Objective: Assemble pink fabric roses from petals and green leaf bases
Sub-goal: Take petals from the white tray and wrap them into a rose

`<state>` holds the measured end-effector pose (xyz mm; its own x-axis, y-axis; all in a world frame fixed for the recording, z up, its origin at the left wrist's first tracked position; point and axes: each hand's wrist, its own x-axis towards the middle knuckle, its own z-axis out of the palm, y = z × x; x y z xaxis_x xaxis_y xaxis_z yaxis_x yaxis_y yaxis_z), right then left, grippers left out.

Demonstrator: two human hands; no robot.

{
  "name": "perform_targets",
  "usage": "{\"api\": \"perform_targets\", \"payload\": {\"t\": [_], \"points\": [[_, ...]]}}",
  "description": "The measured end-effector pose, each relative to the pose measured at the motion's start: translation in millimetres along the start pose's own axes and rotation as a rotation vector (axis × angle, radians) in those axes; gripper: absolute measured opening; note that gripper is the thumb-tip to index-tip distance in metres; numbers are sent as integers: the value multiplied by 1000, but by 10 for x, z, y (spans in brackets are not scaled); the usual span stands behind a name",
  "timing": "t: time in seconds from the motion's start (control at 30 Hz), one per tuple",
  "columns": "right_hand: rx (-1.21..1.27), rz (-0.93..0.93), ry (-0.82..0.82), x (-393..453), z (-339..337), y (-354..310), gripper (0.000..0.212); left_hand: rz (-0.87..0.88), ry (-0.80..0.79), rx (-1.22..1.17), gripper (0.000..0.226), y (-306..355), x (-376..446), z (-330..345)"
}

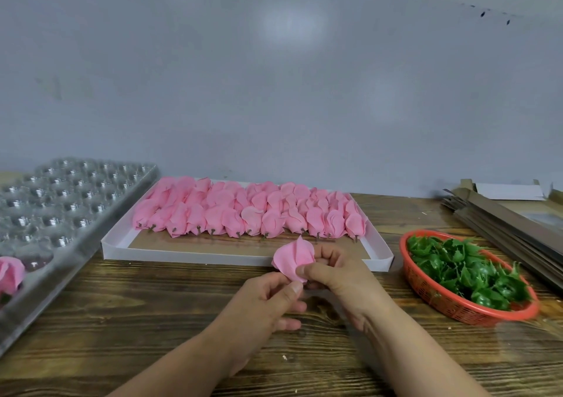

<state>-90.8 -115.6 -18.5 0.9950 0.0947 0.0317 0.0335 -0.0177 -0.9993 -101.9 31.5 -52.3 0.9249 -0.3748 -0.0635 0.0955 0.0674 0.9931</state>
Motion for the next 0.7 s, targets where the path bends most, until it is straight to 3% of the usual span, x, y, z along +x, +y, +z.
{"api": "perform_targets", "payload": {"t": [0.3,0.6,0.7], "points": [[-1,-4,-13,3,-11,12,14,-34,-7,-8,18,21,6,-20],[140,36,0,32,-17,46,42,-34,-8,-114,14,16,8,-26],[158,23,0,20,21,47,29,-31,-51,-133,38,14,12,-47]]}}
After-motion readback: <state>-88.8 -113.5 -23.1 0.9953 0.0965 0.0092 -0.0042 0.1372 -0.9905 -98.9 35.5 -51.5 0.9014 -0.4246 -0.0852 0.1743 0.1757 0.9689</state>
